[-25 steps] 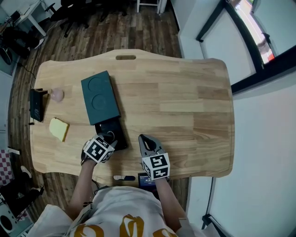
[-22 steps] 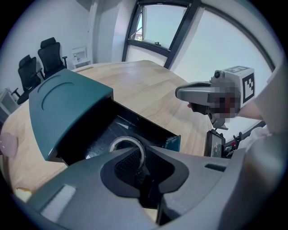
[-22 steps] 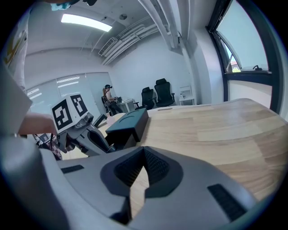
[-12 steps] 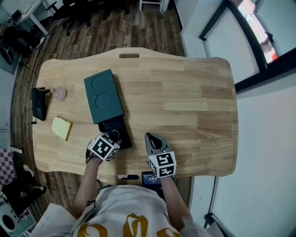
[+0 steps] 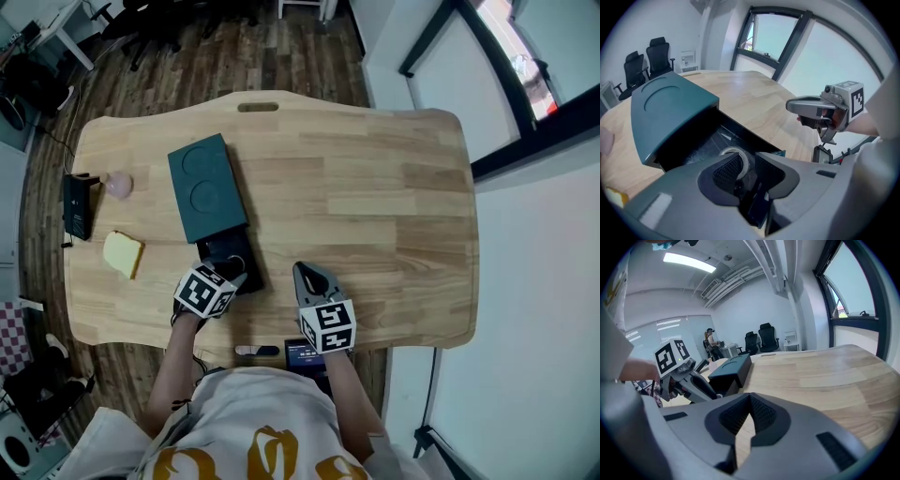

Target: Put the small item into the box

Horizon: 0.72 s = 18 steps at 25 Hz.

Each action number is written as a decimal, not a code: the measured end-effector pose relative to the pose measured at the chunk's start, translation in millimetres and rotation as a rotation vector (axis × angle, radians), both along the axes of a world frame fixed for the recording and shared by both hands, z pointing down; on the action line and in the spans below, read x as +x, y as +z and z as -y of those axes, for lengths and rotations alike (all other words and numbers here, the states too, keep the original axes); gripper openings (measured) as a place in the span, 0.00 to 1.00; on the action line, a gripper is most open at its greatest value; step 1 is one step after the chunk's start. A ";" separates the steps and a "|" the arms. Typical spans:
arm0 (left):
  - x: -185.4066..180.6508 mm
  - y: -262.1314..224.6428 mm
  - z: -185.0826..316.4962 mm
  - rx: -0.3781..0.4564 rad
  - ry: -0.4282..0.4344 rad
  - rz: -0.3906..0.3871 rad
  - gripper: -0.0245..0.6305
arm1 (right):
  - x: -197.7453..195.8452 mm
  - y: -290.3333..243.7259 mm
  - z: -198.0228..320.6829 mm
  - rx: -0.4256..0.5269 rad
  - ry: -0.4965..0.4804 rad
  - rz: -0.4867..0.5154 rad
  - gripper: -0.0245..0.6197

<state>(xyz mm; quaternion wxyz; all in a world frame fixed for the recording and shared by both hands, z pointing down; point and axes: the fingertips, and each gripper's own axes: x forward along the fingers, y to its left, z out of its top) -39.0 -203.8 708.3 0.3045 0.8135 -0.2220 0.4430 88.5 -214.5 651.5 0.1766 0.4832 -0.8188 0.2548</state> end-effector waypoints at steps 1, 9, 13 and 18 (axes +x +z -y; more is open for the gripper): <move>0.1 -3.7 1.1 0.008 -0.019 -0.023 0.18 | 0.6 -2.3 -0.9 0.005 0.001 -0.002 0.05; -5.1 -56.7 9.6 0.141 -0.173 -0.222 0.18 | -11.3 -37.6 -8.5 0.088 -0.006 -0.010 0.05; -11.1 -87.3 4.4 0.272 -0.186 -0.288 0.18 | -29.9 -56.7 -21.9 0.142 -0.041 -0.038 0.05; -12.5 -117.9 -11.6 0.380 -0.216 -0.374 0.17 | -36.9 -78.3 -45.3 0.190 -0.039 -0.063 0.05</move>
